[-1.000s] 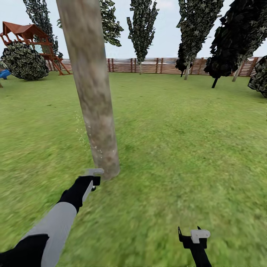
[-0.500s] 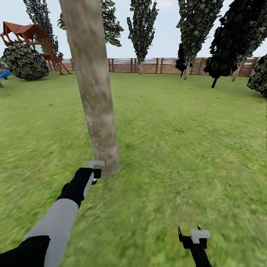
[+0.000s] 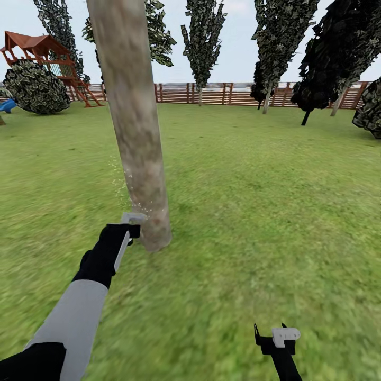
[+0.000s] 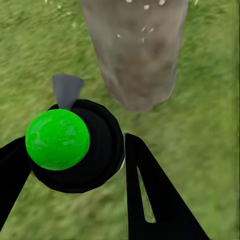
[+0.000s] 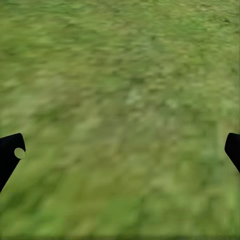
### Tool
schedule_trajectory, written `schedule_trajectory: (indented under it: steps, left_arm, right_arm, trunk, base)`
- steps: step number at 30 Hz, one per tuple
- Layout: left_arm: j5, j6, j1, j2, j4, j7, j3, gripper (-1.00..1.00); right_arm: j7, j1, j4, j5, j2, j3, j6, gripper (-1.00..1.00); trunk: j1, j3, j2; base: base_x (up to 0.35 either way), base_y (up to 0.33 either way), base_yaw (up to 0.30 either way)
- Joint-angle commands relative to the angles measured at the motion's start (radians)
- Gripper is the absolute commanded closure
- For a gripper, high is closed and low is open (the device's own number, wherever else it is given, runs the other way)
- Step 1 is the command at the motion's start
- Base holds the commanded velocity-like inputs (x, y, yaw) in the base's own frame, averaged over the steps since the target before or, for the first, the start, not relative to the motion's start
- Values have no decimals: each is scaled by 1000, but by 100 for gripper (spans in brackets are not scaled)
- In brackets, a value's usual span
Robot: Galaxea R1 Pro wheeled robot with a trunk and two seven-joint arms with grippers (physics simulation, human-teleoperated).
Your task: In the garden, pick up the pesticide atomizer on the floor and spray pesticide onto both trees until each tree trunk is fully covered.
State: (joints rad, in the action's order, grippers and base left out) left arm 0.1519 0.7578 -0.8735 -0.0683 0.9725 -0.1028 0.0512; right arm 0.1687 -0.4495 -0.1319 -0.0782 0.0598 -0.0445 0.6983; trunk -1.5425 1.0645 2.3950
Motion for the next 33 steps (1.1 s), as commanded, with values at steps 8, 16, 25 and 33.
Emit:
schedule_trajectory:
  steps: [8, 16, 25, 33]
  left_arm:
    - [0, 2, -1, -56, 29, 5, -15, 100]
    - [2, 5, 7, -24, 73, 8, 19, 100]
    - [1, 5, -3, -54, 75, 7, -46, 100]
    - [6, 26, -29, 1, 101, 6, 19, 100]
  right_arm:
    - [0, 0, 0, 0, 0, 0, 0, -100]
    - [0, 0, 0, 0, 0, 0, 0, -100]
    - [0, 0, 0, 0, 0, 0, 0, -100]
    - [0, 0, 0, 0, 0, 0, 0, -100]
  trunk:
    - [0, 0, 0]
    - [0, 0, 0]
    - [0, 0, 0]
    - [0, 0, 0]
  base:
    - [0, 0, 0]
    - [-9, 0, 0]
    - [-163, 0, 0]
    - [-2, 0, 0]
